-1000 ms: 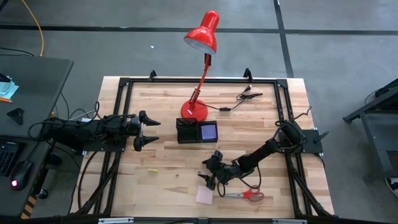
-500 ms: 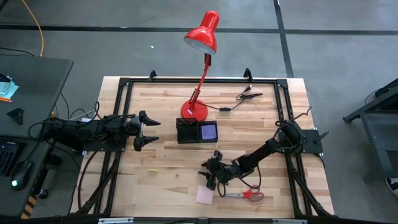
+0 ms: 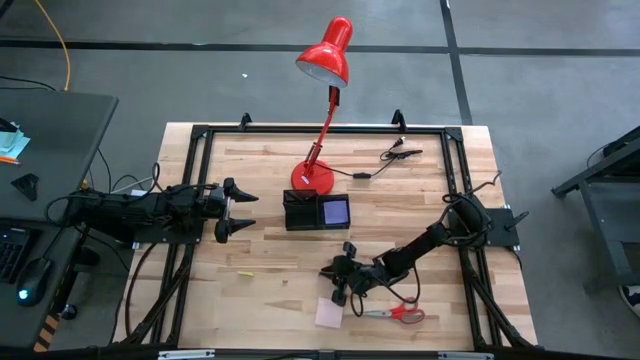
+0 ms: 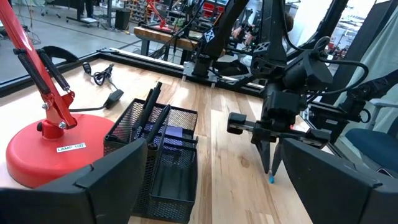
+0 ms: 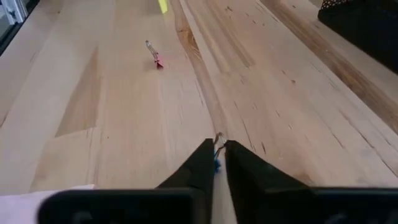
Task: Pick and place office supplies into organizer
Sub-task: Put the blue binder clip into the black desk organizer
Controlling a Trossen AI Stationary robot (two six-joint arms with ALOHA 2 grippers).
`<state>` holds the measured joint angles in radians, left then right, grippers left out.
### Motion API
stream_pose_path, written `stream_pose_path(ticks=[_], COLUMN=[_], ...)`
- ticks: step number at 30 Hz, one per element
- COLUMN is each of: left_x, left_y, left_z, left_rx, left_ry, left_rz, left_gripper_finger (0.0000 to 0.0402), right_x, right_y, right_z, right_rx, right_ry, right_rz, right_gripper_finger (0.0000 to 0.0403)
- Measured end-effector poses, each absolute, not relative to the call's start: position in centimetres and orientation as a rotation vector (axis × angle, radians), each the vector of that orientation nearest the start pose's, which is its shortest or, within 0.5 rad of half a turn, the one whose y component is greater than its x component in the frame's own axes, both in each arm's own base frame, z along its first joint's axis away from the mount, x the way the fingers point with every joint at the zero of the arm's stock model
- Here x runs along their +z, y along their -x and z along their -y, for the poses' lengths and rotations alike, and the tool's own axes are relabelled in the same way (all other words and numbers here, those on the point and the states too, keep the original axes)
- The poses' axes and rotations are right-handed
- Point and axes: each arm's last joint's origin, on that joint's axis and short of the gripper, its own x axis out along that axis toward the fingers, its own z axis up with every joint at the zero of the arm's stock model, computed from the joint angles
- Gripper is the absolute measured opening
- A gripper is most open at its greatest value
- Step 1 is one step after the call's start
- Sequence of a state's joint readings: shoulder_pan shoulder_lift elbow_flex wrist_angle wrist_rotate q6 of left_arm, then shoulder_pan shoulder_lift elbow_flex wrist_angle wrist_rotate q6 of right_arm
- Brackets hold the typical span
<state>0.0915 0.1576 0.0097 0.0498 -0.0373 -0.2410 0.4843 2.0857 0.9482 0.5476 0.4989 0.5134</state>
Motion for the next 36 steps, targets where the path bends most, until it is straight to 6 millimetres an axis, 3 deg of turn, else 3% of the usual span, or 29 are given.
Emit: stream_pose_path(ticks=[3,36], left_x=[15.87,15.87], left_y=[-10.61,-10.61], left_z=[-1.08,-1.08], left_rx=[0.140,0.140], left_ry=[0.243,0.243], left_rz=[-0.082,-0.083], left_gripper_finger=[0.0358,0.0358], right_x=[8.43,9.13], right_y=[-34.70,-35.24], right_z=[-16.68,-16.36], right_rx=[-0.145,-0.176], right_ry=[-0.217,-0.206], right_rz=[-0.498,-0.410], right_gripper_finger=[0.0005,0.0001])
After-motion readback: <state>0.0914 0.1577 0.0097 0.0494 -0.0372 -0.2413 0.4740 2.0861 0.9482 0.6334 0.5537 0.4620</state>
